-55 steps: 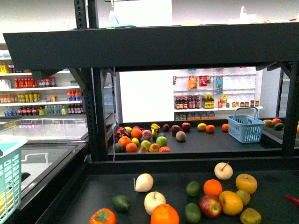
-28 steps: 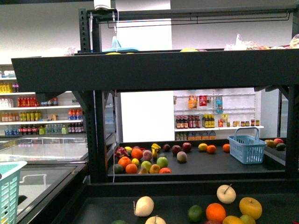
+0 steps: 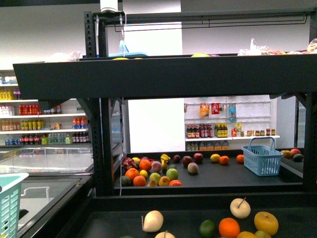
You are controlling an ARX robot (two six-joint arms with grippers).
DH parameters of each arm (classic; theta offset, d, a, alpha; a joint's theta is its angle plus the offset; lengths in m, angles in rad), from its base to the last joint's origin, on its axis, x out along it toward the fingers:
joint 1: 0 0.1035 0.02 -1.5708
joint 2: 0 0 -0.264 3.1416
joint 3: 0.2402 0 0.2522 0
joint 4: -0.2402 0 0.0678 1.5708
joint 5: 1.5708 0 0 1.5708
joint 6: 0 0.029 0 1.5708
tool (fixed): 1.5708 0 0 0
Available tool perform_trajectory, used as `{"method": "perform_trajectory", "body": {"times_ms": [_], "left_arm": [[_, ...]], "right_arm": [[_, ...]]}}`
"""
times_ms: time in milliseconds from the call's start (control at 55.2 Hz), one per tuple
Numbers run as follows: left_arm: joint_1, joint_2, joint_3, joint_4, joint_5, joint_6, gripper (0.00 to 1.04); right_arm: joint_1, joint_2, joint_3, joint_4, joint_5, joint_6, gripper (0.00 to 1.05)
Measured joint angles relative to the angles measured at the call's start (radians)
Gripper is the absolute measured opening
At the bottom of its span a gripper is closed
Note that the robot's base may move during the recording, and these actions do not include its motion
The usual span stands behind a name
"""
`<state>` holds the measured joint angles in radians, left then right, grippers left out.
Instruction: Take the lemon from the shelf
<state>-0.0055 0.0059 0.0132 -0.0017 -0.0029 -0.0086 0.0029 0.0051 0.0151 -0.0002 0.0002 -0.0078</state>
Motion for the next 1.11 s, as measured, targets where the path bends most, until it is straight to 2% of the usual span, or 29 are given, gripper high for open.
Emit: {"method": "perform_trajectory", "body": {"times_ms": [417,1106], "left_arm": [[0.000,0.000,0.000,0.000,0.000,0.001,0.98],[0.000,0.000,0.000,0.000,0.000,0.002,0.97]], "right_arm": [[0.000,0.000,0.000,0.000,0.000,0.000,0.97],[0.000,0.000,0.000,0.000,0.000,0.000,0.97]]}}
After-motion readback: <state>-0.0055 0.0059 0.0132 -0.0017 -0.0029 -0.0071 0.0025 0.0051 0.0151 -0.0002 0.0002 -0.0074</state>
